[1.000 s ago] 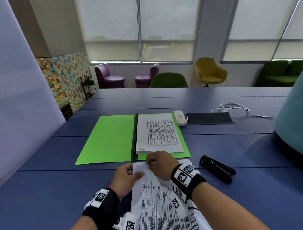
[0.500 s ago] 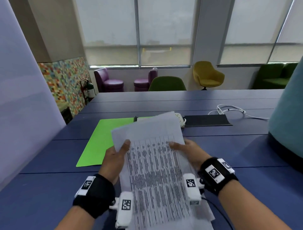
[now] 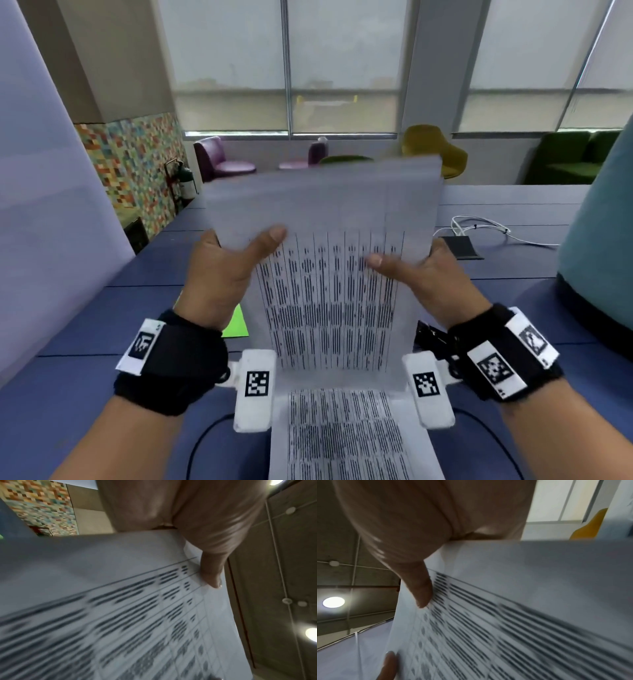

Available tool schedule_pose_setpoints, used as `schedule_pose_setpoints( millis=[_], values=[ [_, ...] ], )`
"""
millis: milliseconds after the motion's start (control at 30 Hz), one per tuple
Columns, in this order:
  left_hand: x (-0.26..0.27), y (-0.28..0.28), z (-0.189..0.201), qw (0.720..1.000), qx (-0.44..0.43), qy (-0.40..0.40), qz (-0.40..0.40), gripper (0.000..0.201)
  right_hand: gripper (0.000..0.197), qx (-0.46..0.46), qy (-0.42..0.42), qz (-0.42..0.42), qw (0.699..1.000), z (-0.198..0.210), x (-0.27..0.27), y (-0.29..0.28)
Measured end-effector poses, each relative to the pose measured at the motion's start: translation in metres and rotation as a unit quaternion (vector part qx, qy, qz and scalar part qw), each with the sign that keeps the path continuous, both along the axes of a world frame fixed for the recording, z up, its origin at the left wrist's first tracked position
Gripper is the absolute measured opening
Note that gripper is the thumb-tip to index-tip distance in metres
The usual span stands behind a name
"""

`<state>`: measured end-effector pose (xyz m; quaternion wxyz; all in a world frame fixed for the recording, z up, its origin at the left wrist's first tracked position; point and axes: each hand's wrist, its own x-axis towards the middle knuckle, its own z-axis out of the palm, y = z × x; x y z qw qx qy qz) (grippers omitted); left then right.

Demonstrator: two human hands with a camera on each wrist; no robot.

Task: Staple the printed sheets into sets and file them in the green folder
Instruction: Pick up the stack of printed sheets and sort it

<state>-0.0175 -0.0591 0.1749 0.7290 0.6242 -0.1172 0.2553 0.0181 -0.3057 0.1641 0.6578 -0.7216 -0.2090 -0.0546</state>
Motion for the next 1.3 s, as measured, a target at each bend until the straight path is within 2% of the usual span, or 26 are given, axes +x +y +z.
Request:
schedule_pose_setpoints(
  millis=[100,200,367,433,567,600,633,767,800,867,933,967,1000,1067,1100,1133,1200,1300],
  values=[
    [-0.001,-0.003,-0.021,0.997,0.037,0.055,-0.038,0.025,0.027,0.003,0.01,0.02,1.0,-0.011,-0.001,-0.004],
    [-0.002,-0.014,-0.026,0.994,0.055,0.089,-0.032,0.02,0.021,0.011,0.017,0.022,1.0,-0.013,-0.003,-0.003],
    [-0.002,-0.015,-0.003,0.998,0.035,0.059,-0.015,0.024,0.025,0.071,-0.006,-0.01,0.997,0.005,-0.005,-0.001],
    [0.001,-0.012,-0.007,0.998,0.032,0.057,-0.008,0.023,0.027,0.084,-0.003,-0.013,0.996,0.001,-0.002,-0.005],
    [0.009,-0.016,-0.047,0.989,0.076,0.125,0.001,0.009,0.039,-0.013,0.067,-0.008,0.998,-0.04,0.001,-0.002],
    [0.011,-0.017,-0.055,0.986,0.087,0.14,0.004,0.002,0.04,-0.034,0.074,-0.009,0.997,-0.05,0.003,-0.001],
    [0.016,-0.016,-0.059,0.984,0.099,0.146,0.012,0.004,0.036,-0.046,0.076,-0.015,0.996,-0.054,0.005,0.001],
    [0.032,-0.01,-0.058,0.981,0.079,0.174,0.023,0.019,0.016,-0.039,0.075,-0.044,0.995,-0.035,0.014,0.0],
    [0.034,-0.009,-0.059,0.98,0.082,0.178,0.021,0.023,0.018,-0.022,0.077,-0.043,0.996,-0.029,0.017,-0.003],
    [0.033,-0.007,-0.069,0.975,0.099,0.199,0.018,0.02,0.025,0.007,0.093,-0.059,0.994,-0.027,0.029,-0.013],
    [0.027,-0.007,-0.091,0.965,0.11,0.236,0.009,0.018,0.026,-0.032,0.102,-0.139,0.985,-0.041,0.047,-0.032],
    [0.024,-0.007,-0.106,0.958,0.11,0.263,-0.001,0.021,0.03,-0.089,0.103,-0.192,0.972,-0.055,0.058,-0.044],
    [0.02,-0.008,-0.123,0.947,0.109,0.3,-0.013,0.034,0.032,-0.185,0.106,-0.232,0.949,-0.072,0.069,-0.058],
    [0.015,-0.008,-0.156,0.924,0.105,0.366,-0.041,0.06,0.033,-0.416,0.148,-0.224,0.869,-0.106,0.079,-0.075],
    [0.012,-0.01,-0.166,0.915,0.111,0.386,-0.049,0.061,0.037,-0.505,0.175,-0.188,0.824,-0.121,0.081,-0.079],
    [0.01,-0.013,-0.174,0.907,0.115,0.402,-0.052,0.058,0.041,-0.561,0.195,-0.157,0.789,-0.135,0.081,-0.081],
    [0.01,-0.015,-0.182,0.901,0.095,0.42,-0.056,0.052,0.044,-0.623,0.198,-0.142,0.743,-0.148,0.078,-0.078],
    [0.007,-0.021,-0.184,0.9,0.091,0.421,-0.068,0.041,0.041,-0.653,0.193,-0.172,0.712,-0.147,0.079,-0.076]
  ],
)
